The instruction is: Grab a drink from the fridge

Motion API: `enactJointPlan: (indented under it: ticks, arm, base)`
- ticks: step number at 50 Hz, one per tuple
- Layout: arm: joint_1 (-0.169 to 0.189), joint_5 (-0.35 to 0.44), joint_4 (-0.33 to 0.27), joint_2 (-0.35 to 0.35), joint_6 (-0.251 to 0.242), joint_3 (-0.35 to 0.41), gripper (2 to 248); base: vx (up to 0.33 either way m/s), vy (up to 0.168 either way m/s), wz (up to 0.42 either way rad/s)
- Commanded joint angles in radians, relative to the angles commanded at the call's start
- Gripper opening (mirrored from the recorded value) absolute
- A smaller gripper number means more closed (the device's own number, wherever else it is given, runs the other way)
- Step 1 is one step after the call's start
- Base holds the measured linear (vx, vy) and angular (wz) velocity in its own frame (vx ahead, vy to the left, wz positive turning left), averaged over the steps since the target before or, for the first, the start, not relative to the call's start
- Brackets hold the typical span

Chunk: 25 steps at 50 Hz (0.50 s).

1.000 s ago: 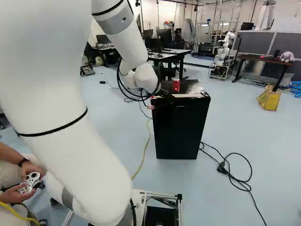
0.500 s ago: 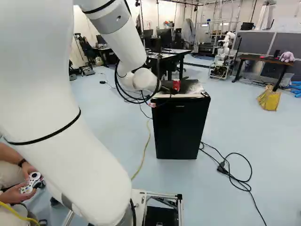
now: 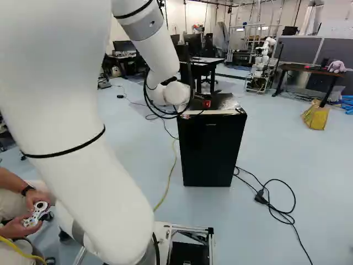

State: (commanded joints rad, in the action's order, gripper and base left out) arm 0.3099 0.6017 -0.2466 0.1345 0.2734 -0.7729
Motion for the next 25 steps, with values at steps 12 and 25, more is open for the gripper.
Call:
enactJointPlan:
  ticks: [12,25]
  arm:
    - [0.021,0.021,-0.021,0.076,0.0,-0.057,247]
    - [0.033,0.039,-0.041,0.151,0.0,-0.112,247]
  base:
    - [0.0,0.0,0.0]
    - [0.0,0.0,0.0]
